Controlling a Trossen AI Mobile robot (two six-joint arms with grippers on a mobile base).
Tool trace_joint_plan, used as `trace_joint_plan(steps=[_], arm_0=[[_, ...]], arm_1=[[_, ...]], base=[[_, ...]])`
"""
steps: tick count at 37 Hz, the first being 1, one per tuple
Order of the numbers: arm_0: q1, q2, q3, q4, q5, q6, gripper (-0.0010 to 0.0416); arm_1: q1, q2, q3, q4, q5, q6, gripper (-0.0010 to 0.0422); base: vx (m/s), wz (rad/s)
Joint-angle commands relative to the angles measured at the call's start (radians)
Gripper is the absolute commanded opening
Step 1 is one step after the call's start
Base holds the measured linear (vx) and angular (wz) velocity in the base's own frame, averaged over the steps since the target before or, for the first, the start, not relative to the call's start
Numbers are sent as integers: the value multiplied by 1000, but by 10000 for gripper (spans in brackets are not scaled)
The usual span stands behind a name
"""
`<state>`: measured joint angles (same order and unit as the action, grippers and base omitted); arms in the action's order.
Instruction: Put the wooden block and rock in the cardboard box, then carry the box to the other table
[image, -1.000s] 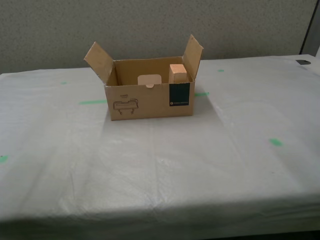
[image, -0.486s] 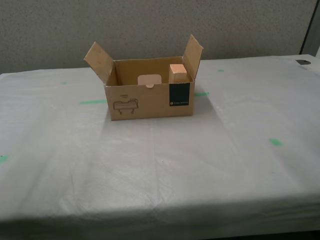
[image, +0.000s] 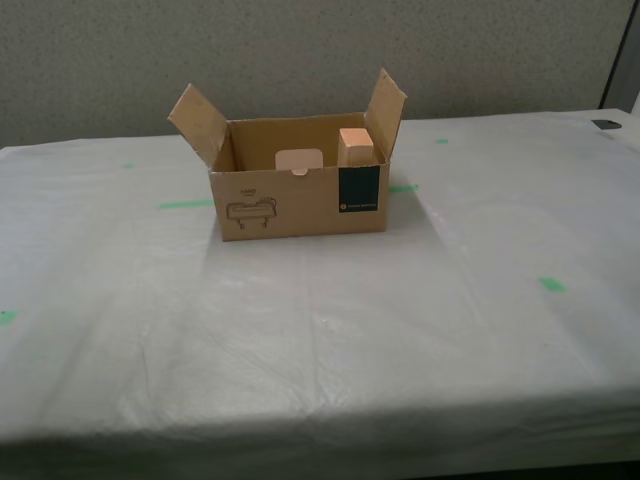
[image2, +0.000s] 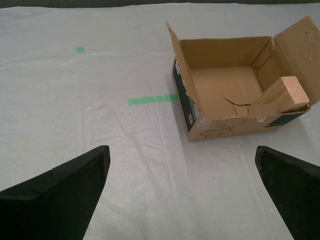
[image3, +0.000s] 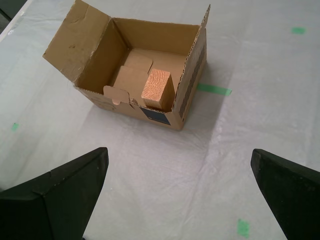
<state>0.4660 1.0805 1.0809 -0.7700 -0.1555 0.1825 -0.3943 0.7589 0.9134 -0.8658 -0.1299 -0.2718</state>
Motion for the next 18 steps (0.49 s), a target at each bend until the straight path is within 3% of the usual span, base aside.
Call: trace_joint_plan(steps=[1, 18], arm_0=[[0, 0, 1, 0, 4, 1, 399], [0, 0, 1, 0, 4, 1, 399]], arm_1=[[0, 0, 1, 0, -1, -2, 398], [1, 0, 1, 1, -1, -2, 398]], base=[[0, 0], [0, 0]])
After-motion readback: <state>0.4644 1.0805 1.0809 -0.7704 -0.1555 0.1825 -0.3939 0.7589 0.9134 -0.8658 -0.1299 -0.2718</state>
